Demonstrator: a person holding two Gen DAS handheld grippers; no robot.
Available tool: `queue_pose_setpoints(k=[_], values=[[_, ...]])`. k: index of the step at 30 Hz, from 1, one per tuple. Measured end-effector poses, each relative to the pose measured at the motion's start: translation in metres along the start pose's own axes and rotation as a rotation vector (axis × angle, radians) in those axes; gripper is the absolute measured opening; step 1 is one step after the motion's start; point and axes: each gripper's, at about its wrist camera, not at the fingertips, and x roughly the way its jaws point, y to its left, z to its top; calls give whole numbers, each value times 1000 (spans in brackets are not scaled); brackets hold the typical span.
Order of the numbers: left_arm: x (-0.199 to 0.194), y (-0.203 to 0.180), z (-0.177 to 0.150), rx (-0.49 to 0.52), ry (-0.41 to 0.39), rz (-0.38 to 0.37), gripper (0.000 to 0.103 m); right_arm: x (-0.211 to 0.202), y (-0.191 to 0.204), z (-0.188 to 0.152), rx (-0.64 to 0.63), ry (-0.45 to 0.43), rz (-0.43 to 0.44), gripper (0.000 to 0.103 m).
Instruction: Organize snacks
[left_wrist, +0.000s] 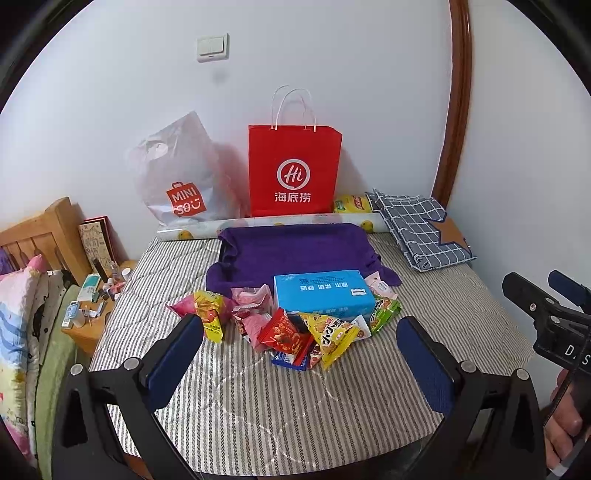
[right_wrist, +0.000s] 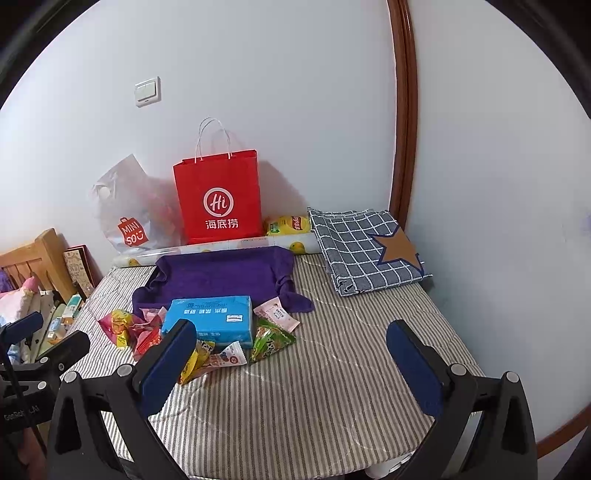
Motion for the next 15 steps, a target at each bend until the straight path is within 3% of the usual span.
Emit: queue_pose_setpoints(k=[15], values=[[0,0,-3,-10,2,-2,103,-1,3,-2,6,3,-2,103]])
